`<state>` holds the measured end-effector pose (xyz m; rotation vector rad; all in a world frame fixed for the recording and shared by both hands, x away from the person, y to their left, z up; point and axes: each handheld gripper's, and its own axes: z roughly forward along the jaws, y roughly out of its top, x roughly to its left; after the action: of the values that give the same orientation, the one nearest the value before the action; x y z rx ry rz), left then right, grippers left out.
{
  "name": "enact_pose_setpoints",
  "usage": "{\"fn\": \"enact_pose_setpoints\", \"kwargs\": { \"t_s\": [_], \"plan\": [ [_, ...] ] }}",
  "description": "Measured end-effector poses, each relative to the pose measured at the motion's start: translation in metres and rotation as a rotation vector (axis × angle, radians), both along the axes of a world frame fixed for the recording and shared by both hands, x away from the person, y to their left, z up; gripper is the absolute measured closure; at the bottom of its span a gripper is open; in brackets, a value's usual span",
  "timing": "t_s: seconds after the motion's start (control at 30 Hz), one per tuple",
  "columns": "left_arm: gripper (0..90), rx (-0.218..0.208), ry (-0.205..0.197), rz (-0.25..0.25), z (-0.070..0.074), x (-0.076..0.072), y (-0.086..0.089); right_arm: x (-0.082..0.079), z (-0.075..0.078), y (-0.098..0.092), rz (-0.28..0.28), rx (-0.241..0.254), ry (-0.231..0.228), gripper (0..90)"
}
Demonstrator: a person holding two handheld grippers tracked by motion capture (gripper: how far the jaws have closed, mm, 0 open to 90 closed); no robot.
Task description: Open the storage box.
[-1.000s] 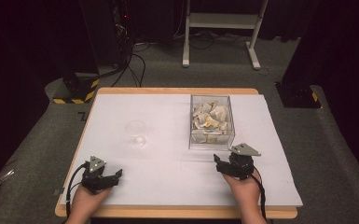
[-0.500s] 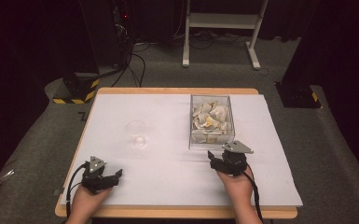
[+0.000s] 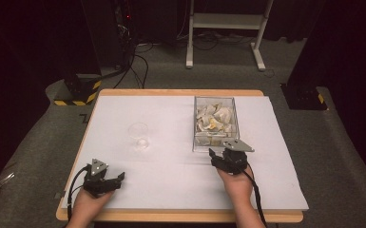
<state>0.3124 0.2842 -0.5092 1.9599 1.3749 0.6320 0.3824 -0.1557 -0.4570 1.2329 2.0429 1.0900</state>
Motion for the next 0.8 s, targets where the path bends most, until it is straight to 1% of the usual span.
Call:
{"fn": "enact_pose_setpoints", "kwargs": {
  "t_s": [0.07, 0.1, 0.13, 0.2, 0.33, 0.53, 0.6, 0.63, 0.73, 0.8],
  "plan": [
    [20.5, 0.000, 0.000, 0.000, 0.000, 0.000, 0.000, 0.003, 0.000, 0.000, -0.011, 0.003, 0.000, 33.0],
    [20.5, 0.001, 0.000, 0.000, 0.000, 0.000, 0.000, 0.004, 0.000, -0.001, -0.009, 0.004, -0.007, 33.5],
    [20.5, 0.001, 0.000, 0.000, 0.000, 0.000, 0.000, 0.006, 0.001, -0.001, -0.021, 0.015, -0.005, 34.7],
    [20.5, 0.002, 0.000, 0.000, 0.000, 0.000, 0.000, 0.007, 0.002, -0.002, -0.022, 0.016, -0.008, 34.9],
    [20.5, 0.002, -0.001, 0.000, 0.000, 0.000, 0.000, 0.013, 0.002, -0.003, -0.041, 0.021, -0.011, 38.5],
    [20.5, 0.002, -0.002, -0.001, 0.000, 0.000, 0.000, 0.017, 0.003, -0.002, -0.051, 0.029, -0.021, 42.3],
    [20.6, 0.000, -0.002, 0.001, 0.000, 0.000, 0.000, 0.017, 0.003, -0.002, -0.052, 0.032, -0.021, 42.6],
    [20.6, -0.001, -0.003, 0.001, 0.000, 0.000, 0.000, 0.018, 0.005, -0.002, -0.053, 0.037, -0.028, 43.1],
    [20.6, -0.003, -0.003, 0.003, 0.000, 0.000, -0.001, 0.019, 0.006, -0.001, -0.048, 0.035, -0.030, 42.8],
    [20.7, -0.001, -0.002, 0.002, 0.000, 0.000, 0.000, 0.020, 0.007, 0.001, -0.040, 0.035, -0.022, 39.6]
  ]
}}
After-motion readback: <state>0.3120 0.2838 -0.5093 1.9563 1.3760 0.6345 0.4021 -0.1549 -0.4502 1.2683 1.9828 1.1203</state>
